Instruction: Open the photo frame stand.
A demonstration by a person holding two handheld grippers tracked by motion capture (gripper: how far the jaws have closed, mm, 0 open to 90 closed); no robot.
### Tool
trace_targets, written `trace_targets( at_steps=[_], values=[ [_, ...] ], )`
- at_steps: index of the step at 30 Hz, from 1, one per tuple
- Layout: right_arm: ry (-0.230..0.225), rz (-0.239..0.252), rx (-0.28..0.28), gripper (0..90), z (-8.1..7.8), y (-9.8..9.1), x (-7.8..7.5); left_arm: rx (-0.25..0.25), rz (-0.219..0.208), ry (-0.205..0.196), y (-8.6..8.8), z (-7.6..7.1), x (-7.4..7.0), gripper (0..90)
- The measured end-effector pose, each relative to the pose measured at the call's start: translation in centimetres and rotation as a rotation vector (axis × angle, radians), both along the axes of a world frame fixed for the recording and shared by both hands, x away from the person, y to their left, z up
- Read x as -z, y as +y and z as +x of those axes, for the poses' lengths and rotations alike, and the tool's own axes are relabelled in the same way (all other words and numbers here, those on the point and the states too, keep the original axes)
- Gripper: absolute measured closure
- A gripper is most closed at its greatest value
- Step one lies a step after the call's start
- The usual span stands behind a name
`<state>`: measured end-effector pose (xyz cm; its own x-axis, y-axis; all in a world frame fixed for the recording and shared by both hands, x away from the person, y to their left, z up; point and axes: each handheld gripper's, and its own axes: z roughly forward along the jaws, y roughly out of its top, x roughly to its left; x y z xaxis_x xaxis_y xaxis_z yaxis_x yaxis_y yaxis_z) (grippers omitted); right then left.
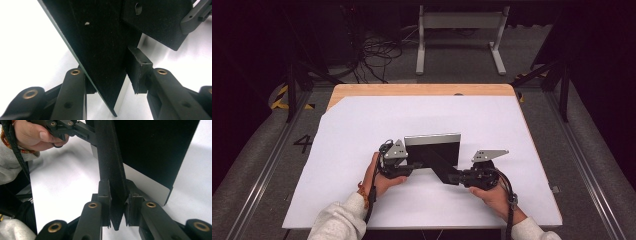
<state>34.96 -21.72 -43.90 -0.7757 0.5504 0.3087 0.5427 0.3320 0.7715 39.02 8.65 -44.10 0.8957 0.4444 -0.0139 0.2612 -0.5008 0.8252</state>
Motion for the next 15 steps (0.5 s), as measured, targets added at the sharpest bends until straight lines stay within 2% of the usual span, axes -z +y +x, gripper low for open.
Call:
trace_targets(
  at_steps=[4, 7, 8, 13, 15],
  values=[
    [-0.004, -0.002, -0.002, 78.8, 0.0, 0.0, 0.1, -0.001, 0.008, -0.012, 0.1, 0.0, 0.0, 61.5],
    [-0.011, -0.011, -0.006, 78.9, -0.2, 0.1, 0.1, -0.012, -0.002, 0.002, 0.4, 0.1, 0.0, 56.1],
    [-0.012, -0.013, -0.007, 78.9, -0.2, 0.1, 0.1, -0.006, -0.015, 0.022, 0.5, 0.2, 0.1, 55.8],
    [-0.028, -0.031, -0.012, 79.0, -0.5, 0.2, 0.2, 0.01, 0.004, 0.061, 0.5, 0.3, 0.8, 53.2],
    [-0.032, -0.037, -0.016, 79.0, -0.5, 0.2, 0.2, 0.017, 0.013, 0.059, 0.4, 0.2, 1.0, 54.3]
  ],
)
